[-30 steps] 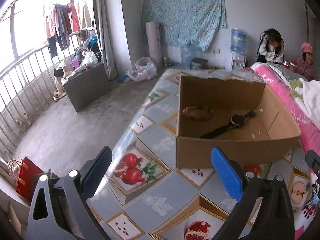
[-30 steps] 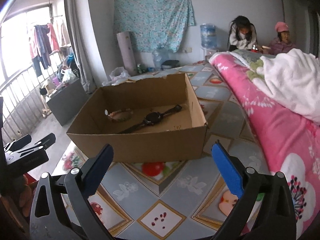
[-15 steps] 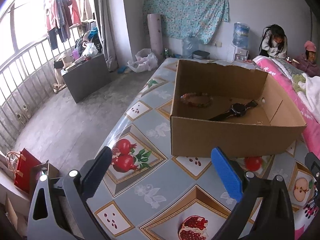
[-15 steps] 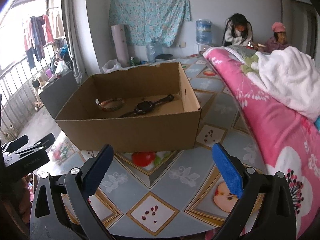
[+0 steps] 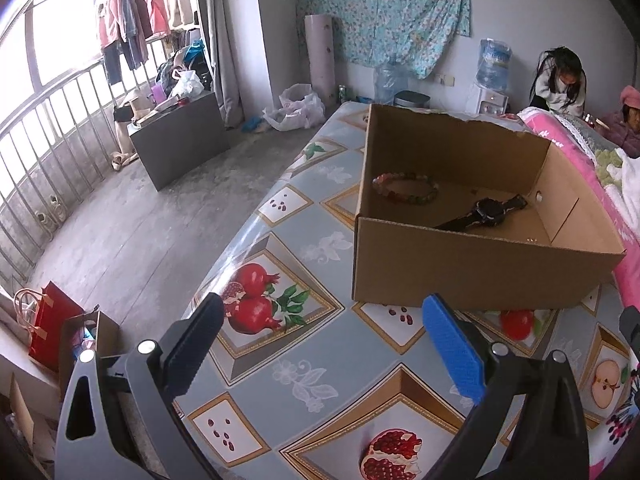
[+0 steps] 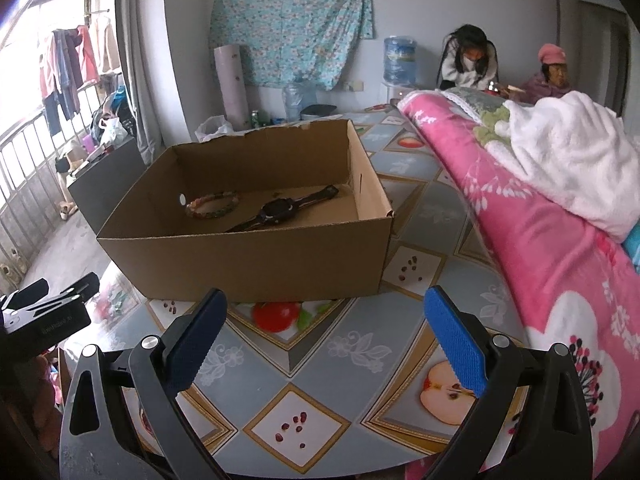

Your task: Organize jewelry

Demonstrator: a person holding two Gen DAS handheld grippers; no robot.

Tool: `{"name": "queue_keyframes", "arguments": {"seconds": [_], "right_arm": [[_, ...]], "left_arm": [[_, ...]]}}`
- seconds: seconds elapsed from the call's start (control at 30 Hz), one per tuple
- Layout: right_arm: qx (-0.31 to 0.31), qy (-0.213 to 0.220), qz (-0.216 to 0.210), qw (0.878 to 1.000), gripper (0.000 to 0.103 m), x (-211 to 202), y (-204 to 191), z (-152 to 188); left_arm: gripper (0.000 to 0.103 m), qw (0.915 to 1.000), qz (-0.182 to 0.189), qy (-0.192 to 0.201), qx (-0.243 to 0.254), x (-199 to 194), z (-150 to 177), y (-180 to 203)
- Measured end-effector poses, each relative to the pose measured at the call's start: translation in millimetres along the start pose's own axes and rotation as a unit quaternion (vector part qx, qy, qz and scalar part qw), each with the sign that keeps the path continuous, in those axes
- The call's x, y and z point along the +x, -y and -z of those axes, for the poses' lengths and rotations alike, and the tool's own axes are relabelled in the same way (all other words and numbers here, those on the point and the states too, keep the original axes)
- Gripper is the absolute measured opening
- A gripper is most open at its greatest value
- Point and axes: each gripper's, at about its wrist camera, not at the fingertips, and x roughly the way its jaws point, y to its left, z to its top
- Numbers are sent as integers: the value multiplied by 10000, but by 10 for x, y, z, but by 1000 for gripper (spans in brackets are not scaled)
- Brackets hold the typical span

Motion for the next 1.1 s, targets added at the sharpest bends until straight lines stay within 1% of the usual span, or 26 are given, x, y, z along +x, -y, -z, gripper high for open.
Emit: {"name": "queue_keyframes", "arguments": {"seconds": [0.6, 1.1], "right_arm": [[-26, -108, 16, 9999, 95, 55, -85, -5], [88, -205, -42, 9997, 95, 92, -66, -1]], "left_arm": [[97, 9999, 15, -124, -31, 126, 26, -77], [97, 9997, 36, -217, 44, 152, 63, -31]]}}
